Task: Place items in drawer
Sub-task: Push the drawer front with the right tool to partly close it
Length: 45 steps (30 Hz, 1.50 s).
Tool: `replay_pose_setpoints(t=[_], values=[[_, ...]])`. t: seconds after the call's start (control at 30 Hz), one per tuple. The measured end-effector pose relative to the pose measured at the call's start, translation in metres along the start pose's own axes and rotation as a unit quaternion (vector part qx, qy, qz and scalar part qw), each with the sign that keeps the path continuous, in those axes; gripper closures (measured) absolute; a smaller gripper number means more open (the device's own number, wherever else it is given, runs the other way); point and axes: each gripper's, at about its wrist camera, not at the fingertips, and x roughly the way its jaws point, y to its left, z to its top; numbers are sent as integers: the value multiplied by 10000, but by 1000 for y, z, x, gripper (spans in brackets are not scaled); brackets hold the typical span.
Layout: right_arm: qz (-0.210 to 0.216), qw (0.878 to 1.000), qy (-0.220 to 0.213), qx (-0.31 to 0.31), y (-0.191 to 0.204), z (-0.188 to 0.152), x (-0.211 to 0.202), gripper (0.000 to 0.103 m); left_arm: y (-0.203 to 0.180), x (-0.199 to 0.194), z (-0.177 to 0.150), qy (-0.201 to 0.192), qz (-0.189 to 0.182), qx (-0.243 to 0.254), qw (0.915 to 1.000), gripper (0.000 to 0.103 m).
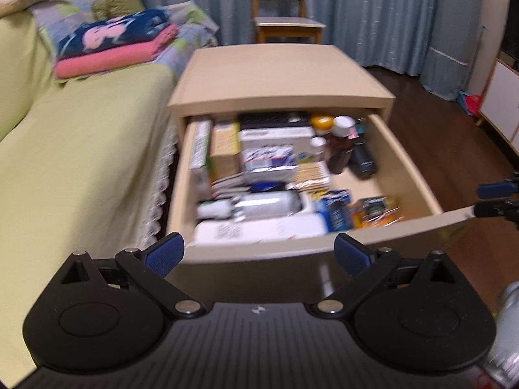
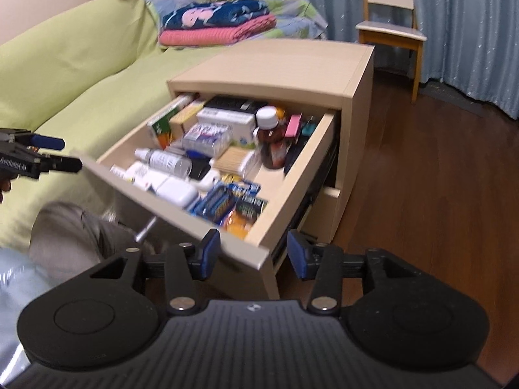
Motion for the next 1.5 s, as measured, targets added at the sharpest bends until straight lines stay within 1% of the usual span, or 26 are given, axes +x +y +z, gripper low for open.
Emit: replay_pose_setpoints(t=[0.37,0.6,0.7,0.83,0.9,1.13,1.5], values=[[126,9981,473,-364,2,-25,11,60,40,26,-27,223,349,-295,9987,4],[6,9955,771,-552,6,-29,27,60,58,47,-37,287,347,-194,9988,5],[-81,9937,890,-674,9,-30,33,62,65,55,-41,305,345,-140,9988,6],[-173,9926,942,-742,11,-29,36,70,67,60,-44,265,231,44,9994,6],[-217,9921,962,-773,11,-28,38,72,65,60,-48,183,200,166,9995,6],[-318,9912,993,-819,12,-27,41,72,65,66,-46,50,1,372,9993,6],[-406,9921,948,-714,11,-24,44,72,62,71,-39,-43,-87,529,9986,7]])
